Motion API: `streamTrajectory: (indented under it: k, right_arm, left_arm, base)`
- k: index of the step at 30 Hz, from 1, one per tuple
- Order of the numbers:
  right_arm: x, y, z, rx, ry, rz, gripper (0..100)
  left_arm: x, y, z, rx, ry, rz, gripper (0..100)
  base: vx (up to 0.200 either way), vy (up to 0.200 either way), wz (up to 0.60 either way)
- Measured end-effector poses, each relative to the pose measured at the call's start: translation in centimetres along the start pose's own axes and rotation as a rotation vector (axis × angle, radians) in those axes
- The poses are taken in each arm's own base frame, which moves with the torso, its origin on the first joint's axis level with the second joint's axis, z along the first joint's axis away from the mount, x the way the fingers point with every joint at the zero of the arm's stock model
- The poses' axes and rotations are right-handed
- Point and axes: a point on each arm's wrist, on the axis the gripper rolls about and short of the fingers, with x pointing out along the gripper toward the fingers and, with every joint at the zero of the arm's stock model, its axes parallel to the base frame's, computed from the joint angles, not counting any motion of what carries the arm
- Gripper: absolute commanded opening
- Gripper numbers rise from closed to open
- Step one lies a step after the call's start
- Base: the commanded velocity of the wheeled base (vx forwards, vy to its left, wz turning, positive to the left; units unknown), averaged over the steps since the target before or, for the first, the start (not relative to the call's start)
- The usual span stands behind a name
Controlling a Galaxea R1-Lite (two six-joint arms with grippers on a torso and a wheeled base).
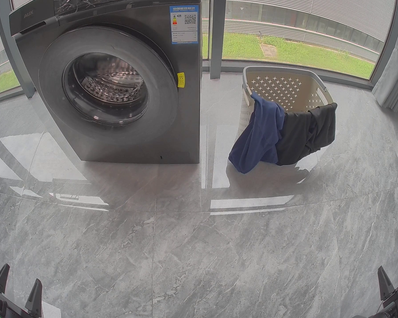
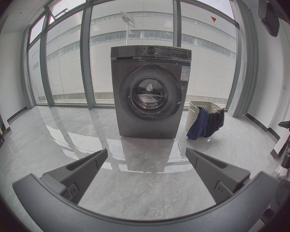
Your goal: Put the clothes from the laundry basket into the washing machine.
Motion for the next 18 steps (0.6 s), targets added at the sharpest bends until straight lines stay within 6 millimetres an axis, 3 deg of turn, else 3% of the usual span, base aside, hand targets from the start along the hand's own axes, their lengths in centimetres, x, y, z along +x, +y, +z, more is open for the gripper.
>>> streamTrajectory:
  k: [3, 6, 18]
  right_arm:
    - [0.0, 0.0, 0.0, 0.0, 0.0, 0.001, 100]
    - [0.0, 0.0, 0.0, 0.001, 0.0, 0.0, 100]
    - [0.0, 0.0, 0.0, 0.002, 0.0, 0.0, 100]
  left_arm:
    - [0.0, 0.0, 0.0, 0.0, 0.0, 0.0, 100]
    - [0.0, 0.0, 0.0, 0.0, 0.0, -0.001, 100]
    - [0.0, 0.0, 0.0, 0.0, 0.0, -0.001, 100]
  base:
    - [0.0, 0.0, -0.6]
    - [0.0, 0.0, 0.0]
    - [0.2, 0.0, 0.0]
